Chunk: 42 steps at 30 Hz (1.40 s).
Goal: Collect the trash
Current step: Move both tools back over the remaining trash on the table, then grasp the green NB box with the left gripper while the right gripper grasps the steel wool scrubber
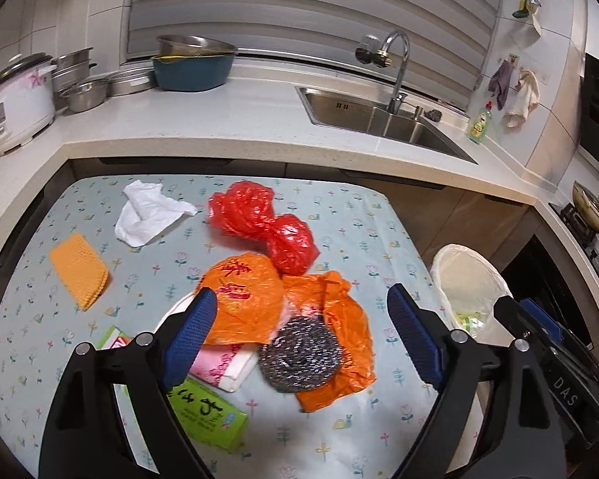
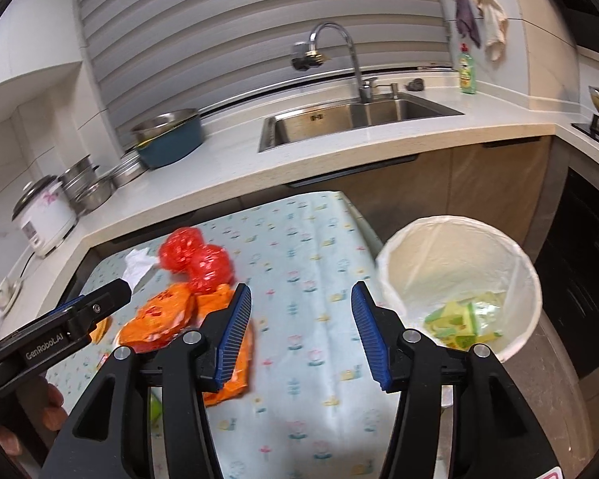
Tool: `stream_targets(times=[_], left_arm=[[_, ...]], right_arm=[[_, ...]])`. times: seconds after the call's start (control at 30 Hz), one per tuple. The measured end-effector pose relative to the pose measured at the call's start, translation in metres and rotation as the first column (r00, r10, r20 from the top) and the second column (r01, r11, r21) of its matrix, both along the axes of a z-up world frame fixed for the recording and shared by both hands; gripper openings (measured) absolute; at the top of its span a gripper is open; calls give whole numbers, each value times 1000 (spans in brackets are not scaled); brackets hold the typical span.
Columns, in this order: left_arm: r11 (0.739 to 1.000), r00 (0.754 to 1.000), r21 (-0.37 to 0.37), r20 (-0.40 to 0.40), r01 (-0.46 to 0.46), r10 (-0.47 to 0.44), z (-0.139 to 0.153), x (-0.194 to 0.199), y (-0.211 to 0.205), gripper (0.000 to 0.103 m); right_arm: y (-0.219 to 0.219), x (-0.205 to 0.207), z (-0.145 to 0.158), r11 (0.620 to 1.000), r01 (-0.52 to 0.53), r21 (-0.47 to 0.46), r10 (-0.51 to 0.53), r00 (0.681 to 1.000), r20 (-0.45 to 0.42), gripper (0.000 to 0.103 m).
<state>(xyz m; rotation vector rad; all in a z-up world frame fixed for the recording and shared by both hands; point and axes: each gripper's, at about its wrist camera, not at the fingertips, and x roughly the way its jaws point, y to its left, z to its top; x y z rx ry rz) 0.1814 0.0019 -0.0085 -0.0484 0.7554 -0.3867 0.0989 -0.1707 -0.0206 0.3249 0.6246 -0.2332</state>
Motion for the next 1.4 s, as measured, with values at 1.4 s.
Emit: stream_targets(times=[1.4], left_arm=[[941,880,195,-342,-278,331,-121,7,64,86]], right_arm=[[87,33,-54,993,-119,18,120,983,-141,51]])
